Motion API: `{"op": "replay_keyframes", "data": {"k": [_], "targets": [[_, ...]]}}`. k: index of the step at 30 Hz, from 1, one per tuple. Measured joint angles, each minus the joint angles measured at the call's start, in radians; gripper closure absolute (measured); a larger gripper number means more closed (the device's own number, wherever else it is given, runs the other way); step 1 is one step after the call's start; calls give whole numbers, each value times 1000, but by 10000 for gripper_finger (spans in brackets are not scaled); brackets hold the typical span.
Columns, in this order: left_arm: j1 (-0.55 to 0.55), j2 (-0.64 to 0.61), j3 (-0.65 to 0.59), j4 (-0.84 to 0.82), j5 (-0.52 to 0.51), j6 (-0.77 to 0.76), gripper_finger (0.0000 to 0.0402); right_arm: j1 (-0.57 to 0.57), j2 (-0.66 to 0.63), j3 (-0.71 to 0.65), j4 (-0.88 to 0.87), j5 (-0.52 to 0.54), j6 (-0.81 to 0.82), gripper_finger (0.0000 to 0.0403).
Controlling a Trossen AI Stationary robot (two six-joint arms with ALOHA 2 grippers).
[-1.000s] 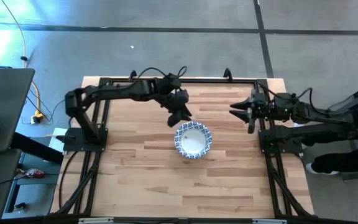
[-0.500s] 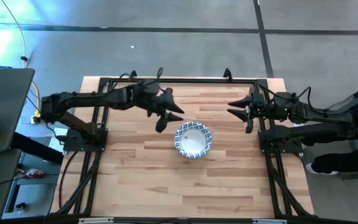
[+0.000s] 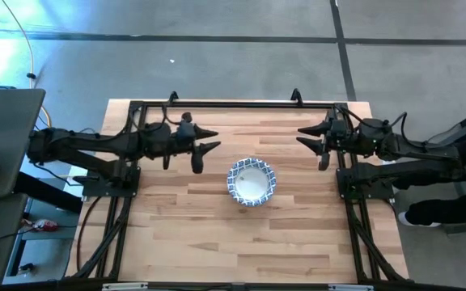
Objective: Nest bowls inside each other
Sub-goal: Return to Home Position
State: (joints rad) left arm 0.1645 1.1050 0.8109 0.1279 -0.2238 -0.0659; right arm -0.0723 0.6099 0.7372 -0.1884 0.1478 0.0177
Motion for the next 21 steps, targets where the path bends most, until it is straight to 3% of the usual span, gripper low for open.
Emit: {"op": "replay_keyframes", "data": {"k": [4, 10, 21], "targets": [[-31, -32, -72, 13, -80, -13, 257, 0, 10, 0, -2, -3, 0, 281], [-73, -41, -210, 160, -138, -79, 257, 0, 26, 0, -2, -11, 0, 281], [-113, -64, -362, 240, -184, -150, 257, 0, 25, 0, -3, -12, 8, 281]]}}
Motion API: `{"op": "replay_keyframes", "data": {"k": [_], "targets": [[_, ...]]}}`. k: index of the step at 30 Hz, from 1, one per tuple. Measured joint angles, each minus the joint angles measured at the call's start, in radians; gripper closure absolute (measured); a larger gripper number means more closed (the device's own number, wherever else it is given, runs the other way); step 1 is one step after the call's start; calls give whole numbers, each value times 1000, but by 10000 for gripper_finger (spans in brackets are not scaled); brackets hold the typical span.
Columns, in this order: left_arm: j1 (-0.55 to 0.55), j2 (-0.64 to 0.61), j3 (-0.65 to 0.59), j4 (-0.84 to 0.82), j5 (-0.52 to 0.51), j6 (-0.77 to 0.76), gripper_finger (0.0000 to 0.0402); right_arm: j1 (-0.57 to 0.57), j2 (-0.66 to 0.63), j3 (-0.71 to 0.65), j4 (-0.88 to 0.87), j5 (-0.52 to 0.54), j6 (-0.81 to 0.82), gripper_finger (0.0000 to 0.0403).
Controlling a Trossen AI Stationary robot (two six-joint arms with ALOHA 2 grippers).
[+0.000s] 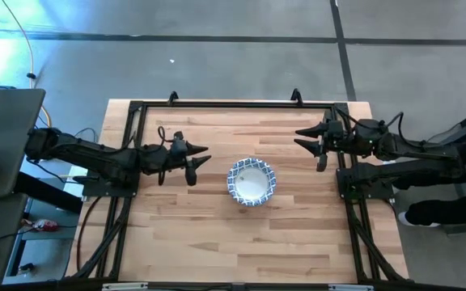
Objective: Nest bowls inside each other
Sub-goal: Return to Home Position
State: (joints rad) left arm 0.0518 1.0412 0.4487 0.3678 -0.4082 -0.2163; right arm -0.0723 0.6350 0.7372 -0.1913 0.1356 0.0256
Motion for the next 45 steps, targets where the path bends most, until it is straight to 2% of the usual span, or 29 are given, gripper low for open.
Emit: {"op": "replay_keyframes", "data": {"k": [4, 12, 17, 30, 36, 45], "targets": [[-2, -58, -47, -12, -6, -1, 257, 0, 0, 0, 0, 0, 23, 281], [-2, -260, -167, -48, -24, -43, 257, 0, 0, 0, 0, 22, 45, 281], [-2, -363, -208, -129, -24, -54, 257, 0, 0, 0, 1, 41, 45, 281], [-2, -618, -211, -454, 24, -70, 257, 0, 0, 0, 2, 63, 107, 281], [-2, -761, -211, -552, 22, -61, 257, 0, 2, 0, 2, 73, 115, 281], [-2, -888, -210, -673, 31, -55, 257, 0, 22, 0, 43, 94, 116, 281]]}}
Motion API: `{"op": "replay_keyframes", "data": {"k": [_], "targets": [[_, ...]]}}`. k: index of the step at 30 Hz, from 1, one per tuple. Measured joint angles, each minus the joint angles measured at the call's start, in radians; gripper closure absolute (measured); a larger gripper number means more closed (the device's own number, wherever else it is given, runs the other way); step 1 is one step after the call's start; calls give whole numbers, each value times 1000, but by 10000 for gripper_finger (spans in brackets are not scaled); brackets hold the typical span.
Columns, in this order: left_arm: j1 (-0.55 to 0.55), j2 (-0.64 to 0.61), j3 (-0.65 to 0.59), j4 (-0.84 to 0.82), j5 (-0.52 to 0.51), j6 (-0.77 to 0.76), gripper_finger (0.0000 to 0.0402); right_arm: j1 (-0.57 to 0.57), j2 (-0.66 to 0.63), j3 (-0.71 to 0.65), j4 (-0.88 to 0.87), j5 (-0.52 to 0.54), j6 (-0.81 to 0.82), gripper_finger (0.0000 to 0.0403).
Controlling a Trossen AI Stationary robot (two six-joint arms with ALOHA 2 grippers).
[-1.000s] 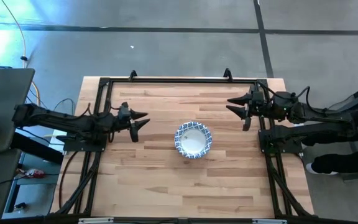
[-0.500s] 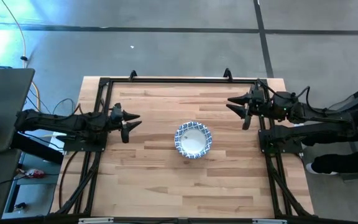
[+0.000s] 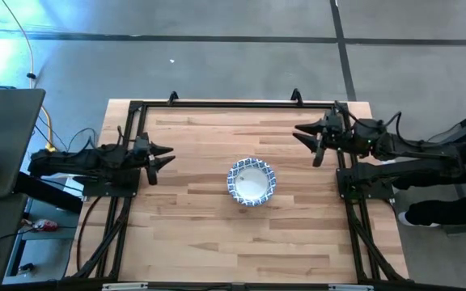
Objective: Nest bowls inside each other
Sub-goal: Return to Home Position
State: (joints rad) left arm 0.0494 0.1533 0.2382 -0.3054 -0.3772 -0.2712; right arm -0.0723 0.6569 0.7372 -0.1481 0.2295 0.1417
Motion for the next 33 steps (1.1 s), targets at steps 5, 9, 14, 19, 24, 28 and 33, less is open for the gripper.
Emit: {"op": "replay_keyframes", "data": {"k": [5, 9, 14, 19, 24, 28, 33], "targets": [[0, -52, 0, -21, 53, 33, 257, 0, 29, 0, 17, 0, 19, 281], [0, -96, -5, -51, 92, 47, 257, 0, 53, 0, 18, 0, 41, 281], [0, -118, -45, -41, 101, 52, 257, 0, 76, 0, 19, 6, 55, 281], [0, -119, -100, -38, 94, 19, 257, 0, 84, 0, 19, 6, 75, 281], [0, -129, -140, 38, 117, 29, 257, 0, 84, 0, 20, 7, 89, 281], [0, -129, -141, 66, 164, 70, 257, 0, 84, 0, 19, 7, 87, 281], [0, -129, -144, 68, 299, 91, 257, 0, 84, 0, 19, 7, 87, 281]]}}
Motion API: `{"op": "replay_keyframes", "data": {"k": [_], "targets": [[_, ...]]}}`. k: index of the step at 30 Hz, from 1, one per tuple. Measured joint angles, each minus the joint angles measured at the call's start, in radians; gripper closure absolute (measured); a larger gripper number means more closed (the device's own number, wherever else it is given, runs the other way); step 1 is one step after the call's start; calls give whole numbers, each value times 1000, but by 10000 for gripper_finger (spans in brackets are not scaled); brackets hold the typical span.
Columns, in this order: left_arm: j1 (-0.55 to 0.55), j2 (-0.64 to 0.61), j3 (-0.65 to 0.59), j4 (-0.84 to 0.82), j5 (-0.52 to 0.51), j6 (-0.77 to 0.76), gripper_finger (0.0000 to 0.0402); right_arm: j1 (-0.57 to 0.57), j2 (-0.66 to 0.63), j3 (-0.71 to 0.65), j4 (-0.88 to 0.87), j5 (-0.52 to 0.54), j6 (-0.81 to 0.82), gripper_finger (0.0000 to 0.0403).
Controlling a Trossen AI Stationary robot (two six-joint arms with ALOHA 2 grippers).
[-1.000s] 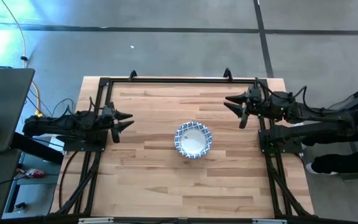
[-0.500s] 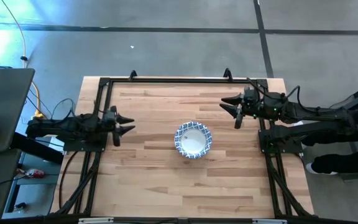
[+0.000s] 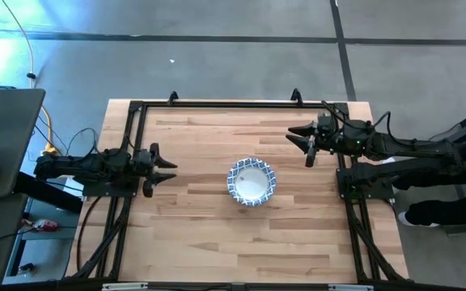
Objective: Nest bowls inside each other
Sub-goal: Return to Home Position
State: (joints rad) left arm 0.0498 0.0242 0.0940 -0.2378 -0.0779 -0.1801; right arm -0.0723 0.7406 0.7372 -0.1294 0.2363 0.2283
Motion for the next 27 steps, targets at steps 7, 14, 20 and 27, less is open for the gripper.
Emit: {"op": "replay_keyframes", "data": {"k": [7, 14, 20, 27], "targets": [[0, 1, 0, -12, 72, 21, 257, 0, 0, 0, -1, 24, 26, 281], [0, 13, 0, -12, 18, -17, 257, 0, -1, 0, -23, 19, -24, 281], [-1, 18, 0, -12, 150, 21, 257, 0, -1, 0, -132, -76, -53, 281], [0, 24, 1, -12, 66, -100, 257, 0, 0, -1, -240, -242, -75, 281]]}}
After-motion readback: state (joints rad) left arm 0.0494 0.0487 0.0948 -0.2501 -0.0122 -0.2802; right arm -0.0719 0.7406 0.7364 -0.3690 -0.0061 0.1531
